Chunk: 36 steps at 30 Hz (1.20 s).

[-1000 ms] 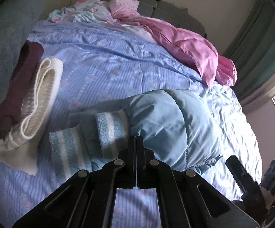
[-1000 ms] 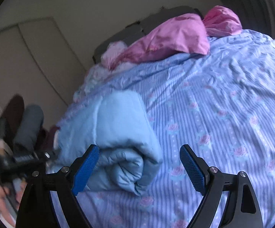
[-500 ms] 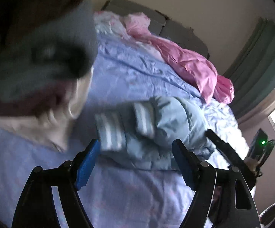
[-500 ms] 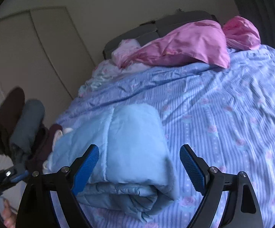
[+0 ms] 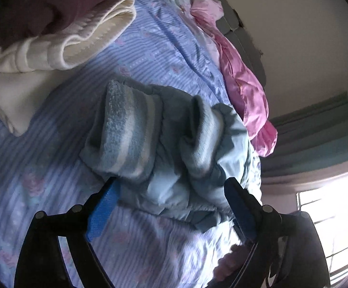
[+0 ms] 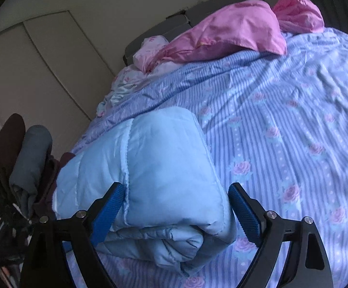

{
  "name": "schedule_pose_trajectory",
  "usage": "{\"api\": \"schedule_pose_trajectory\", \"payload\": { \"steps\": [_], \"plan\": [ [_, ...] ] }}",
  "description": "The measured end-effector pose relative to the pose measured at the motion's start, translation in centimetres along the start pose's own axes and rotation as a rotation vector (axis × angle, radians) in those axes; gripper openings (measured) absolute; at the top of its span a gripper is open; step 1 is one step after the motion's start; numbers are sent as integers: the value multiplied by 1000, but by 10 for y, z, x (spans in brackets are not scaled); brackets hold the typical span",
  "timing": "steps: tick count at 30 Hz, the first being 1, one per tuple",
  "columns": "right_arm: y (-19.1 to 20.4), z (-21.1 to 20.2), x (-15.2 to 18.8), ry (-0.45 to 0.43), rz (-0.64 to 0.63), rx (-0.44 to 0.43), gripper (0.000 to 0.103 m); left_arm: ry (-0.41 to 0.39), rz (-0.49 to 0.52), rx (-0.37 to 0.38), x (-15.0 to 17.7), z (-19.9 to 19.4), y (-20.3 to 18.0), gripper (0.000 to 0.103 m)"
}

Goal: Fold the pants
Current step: 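Grip the folded jacket with both grippers and lift it off the bed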

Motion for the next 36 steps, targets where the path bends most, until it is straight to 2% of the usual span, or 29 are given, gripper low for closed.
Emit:
{"api": "schedule_pose_trajectory", "payload": {
  "steps": [5, 7, 15, 21, 23, 25, 28, 30, 34, 36],
  "plan": [
    [-6, 12, 4, 43, 38, -41, 90, 11, -60, -58, 4, 8, 17, 100],
    [-8, 17, 6, 65, 61, -63, 91, 22, -97, -47, 5, 11, 26, 102],
    [-9, 34, 12, 117, 82, -107, 91, 14, -106, -13, -11, 33, 34, 103],
    [-8, 50, 8, 142, 76, -135, 90, -7, -111, -23, -25, 47, 29, 103],
    [-6, 54, 7, 145, 72, -137, 85, -14, -102, -31, -27, 46, 27, 99],
    [-5, 57, 6, 150, 73, -141, 76, -26, -81, -34, -27, 43, 25, 83],
    [-3, 53, 5, 152, 77, -144, 64, -41, -51, -30, -25, 36, 21, 65],
    [4, 46, 5, 139, 50, -131, 58, -63, -11, -44, -24, 29, 12, 58],
    [18, 29, 9, 95, 3, -90, 48, -110, 194, -150, -17, 19, -22, 48],
    [25, 18, 11, 66, -24, -59, 46, -116, 252, -167, -12, 16, -33, 47]
  ]
}}
Point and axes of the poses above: each gripper's, at about its wrist camera, not at the fingertips, and z roughly the way its jaws point, y to its left, x to its underside, the point moved 1 cm from there along z, roughly the way its jaws point, and after that the axes turned 7 degrees about y, right-handed, at the moved point
